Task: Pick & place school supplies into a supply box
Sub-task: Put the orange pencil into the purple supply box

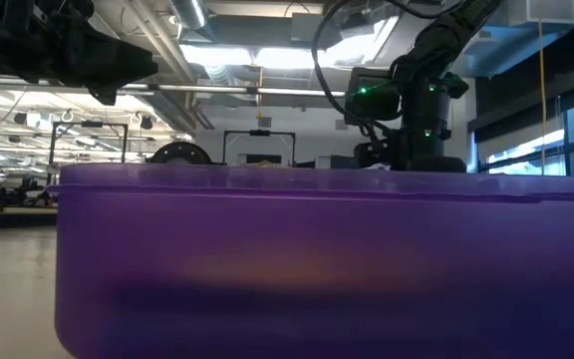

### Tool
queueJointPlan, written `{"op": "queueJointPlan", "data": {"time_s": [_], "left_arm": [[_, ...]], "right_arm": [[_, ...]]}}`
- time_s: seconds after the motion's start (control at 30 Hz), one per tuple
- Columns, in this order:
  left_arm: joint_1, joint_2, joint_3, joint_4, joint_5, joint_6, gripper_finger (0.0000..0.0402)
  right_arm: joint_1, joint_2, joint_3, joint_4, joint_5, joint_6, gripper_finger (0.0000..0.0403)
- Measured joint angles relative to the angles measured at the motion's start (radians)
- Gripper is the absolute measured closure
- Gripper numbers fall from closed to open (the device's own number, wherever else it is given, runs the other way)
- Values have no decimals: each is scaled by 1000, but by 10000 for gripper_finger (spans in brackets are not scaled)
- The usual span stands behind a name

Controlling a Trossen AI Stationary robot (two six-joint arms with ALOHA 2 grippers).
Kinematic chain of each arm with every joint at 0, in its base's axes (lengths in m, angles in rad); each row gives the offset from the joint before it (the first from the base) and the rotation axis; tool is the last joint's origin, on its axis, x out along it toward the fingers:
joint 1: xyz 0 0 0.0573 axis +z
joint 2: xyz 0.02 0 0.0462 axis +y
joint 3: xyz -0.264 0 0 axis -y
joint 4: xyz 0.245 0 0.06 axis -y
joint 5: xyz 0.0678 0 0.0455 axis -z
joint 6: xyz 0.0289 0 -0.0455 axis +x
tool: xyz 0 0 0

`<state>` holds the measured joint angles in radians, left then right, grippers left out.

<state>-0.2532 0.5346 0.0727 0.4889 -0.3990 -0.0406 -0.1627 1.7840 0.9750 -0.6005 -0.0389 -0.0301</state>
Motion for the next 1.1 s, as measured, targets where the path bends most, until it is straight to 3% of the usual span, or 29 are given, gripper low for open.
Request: {"op": "queueJointPlan", "data": {"time_s": [0.93,1.1], "left_arm": [[0,0,0,-1,0,1,290],[0,0,0,-1,0,1,290]], "right_arm": [[-2,0,1,43,16,-27,295],[-2,0,2,34,17,-29,314]]}}
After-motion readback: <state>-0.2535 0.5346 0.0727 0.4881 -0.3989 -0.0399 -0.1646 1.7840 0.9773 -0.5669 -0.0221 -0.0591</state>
